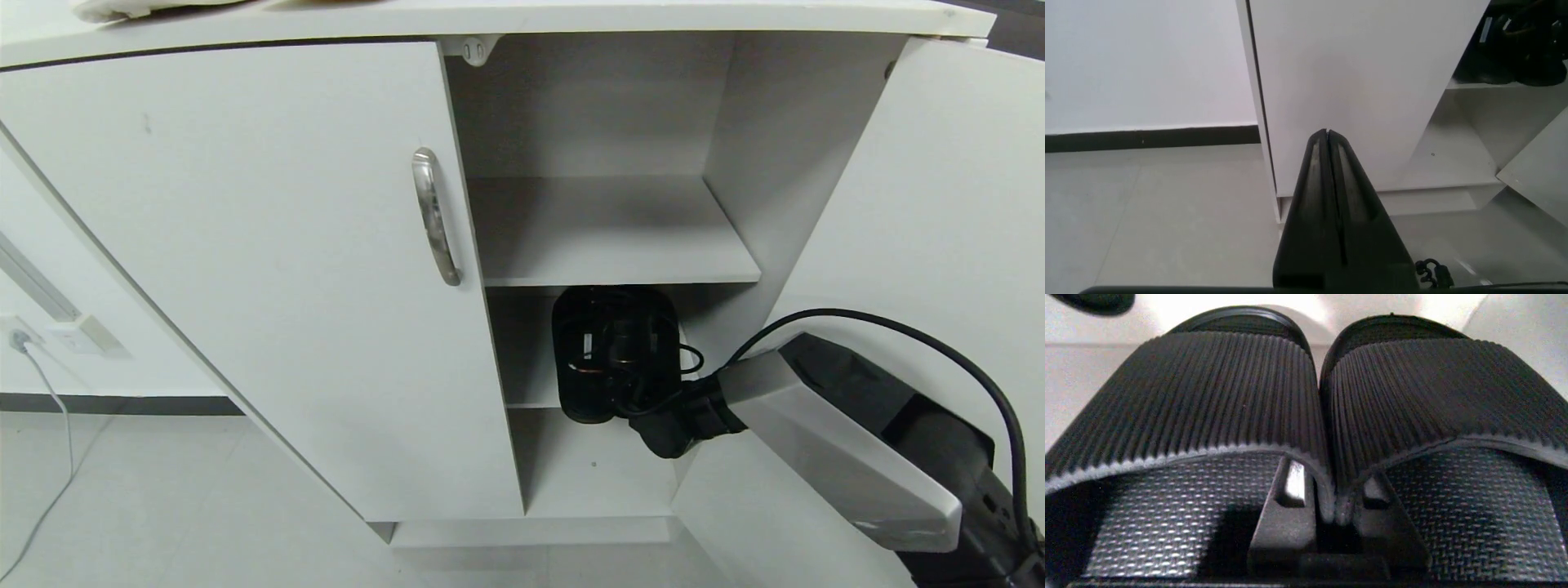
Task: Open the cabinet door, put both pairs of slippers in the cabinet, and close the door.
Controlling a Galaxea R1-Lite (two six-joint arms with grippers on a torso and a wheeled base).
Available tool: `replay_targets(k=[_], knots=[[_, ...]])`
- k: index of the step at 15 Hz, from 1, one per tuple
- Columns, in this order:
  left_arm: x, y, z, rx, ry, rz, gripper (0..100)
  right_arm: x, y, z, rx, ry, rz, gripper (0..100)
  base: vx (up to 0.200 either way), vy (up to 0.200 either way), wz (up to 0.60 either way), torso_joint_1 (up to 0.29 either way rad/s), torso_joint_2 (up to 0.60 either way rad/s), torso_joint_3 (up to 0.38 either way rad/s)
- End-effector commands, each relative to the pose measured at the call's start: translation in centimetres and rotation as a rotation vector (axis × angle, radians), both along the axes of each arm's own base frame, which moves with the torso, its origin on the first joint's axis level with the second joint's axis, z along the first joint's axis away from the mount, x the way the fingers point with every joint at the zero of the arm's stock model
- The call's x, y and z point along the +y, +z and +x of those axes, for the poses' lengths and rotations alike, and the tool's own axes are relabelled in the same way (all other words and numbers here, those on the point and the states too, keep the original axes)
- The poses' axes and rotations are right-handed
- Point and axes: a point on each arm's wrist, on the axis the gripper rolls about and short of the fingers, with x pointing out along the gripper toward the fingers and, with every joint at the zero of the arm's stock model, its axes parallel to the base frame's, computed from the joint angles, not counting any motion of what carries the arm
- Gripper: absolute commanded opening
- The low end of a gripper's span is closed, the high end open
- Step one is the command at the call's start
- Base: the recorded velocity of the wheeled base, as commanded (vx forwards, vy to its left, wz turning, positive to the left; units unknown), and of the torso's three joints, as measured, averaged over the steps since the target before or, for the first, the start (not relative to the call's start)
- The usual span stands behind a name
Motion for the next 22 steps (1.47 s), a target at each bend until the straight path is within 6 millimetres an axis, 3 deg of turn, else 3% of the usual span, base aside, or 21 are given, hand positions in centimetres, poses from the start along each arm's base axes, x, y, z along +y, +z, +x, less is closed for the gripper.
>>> replay_targets(k=[1, 17, 18, 22], knots=[[0.0, 0.0, 0.0, 0.001, 0.0, 0.0, 0, 0.2, -0.5, 0.7, 0.002, -0.005, -0.001, 0, 0.0, 0.0, 0.0, 0.0, 0.0, 0.0], [0.0, 0.0, 0.0, 0.001, 0.0, -0.002, 0, 0.5, -1.3, 1.4, 0.008, -0.009, -0.002, 0, 0.0, 0.0, 0.0, 0.0, 0.0, 0.0], [0.0, 0.0, 0.0, 0.001, 0.0, -0.002, 0, 0.5, -1.3, 1.4, 0.01, -0.009, -0.003, 100, 0.0, 0.0, 0.0, 0.0, 0.0, 0.0], [0.0, 0.0, 0.0, 0.001, 0.0, -0.002, 0, 0.5, -1.7, 1.0, 0.028, -0.006, -0.017, 100, 0.0, 0.0, 0.0, 0.0, 0.0, 0.0]])
